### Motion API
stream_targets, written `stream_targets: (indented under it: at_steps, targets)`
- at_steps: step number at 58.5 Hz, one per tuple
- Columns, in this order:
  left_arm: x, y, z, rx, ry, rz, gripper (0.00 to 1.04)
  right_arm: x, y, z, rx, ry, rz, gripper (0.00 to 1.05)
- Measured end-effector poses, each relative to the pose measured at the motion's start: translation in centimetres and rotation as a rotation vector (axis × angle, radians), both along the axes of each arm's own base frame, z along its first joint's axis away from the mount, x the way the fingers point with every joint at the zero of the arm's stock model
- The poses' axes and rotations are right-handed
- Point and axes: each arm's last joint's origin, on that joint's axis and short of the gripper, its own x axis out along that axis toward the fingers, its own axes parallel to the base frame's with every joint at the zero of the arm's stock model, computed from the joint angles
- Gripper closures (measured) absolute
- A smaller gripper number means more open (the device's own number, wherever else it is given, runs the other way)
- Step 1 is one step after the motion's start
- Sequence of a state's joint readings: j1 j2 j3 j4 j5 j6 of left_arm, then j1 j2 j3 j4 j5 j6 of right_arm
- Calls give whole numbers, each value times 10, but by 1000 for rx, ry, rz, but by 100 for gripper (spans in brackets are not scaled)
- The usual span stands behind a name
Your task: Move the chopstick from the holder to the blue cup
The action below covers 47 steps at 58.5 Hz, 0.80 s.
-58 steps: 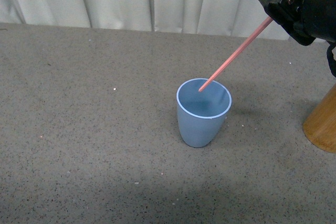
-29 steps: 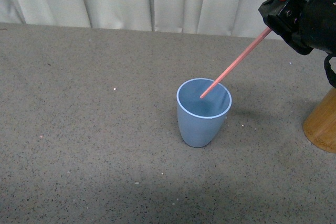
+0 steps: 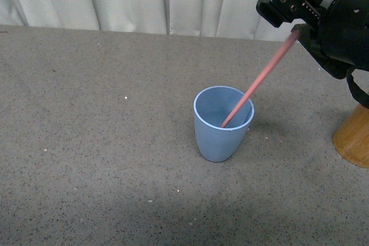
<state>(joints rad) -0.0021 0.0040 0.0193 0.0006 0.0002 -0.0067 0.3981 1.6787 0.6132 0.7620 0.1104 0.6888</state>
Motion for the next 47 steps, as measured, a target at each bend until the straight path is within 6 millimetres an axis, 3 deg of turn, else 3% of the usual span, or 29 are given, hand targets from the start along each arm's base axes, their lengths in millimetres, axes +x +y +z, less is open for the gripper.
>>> stream_targets:
  at_steps: [8, 11, 13, 17, 23, 28, 32, 38, 47]
  targets:
    - [0, 0, 0, 0, 0, 0, 7, -8, -9, 9, -20, -25, -65, 9]
    - [0, 0, 0, 0, 0, 0, 7, -13, -14, 13, -26, -44, -70, 8]
    - [0, 0, 0, 0, 0, 0, 7, -18, -21, 12, -93, -128, -121, 14]
    - [0, 0, 0, 0, 0, 0, 7, -49, -52, 8, -313, -298, -174, 32]
    - [0, 0, 0, 0, 0, 1, 7, -91, -92, 5, -492, -310, -140, 50]
    - [0, 0, 0, 0, 0, 0, 7, -126, -113, -2, -554, -263, -141, 64]
    - [0, 0, 0, 0, 0, 0, 7, -153, -117, -2, -584, -228, -137, 78]
    - [0, 0, 0, 2, -1, 0, 7, -186, -118, 10, -593, -336, -157, 103]
    - [0, 0, 0, 2, -2, 0, 7, -191, -118, 13, -598, -379, -169, 104]
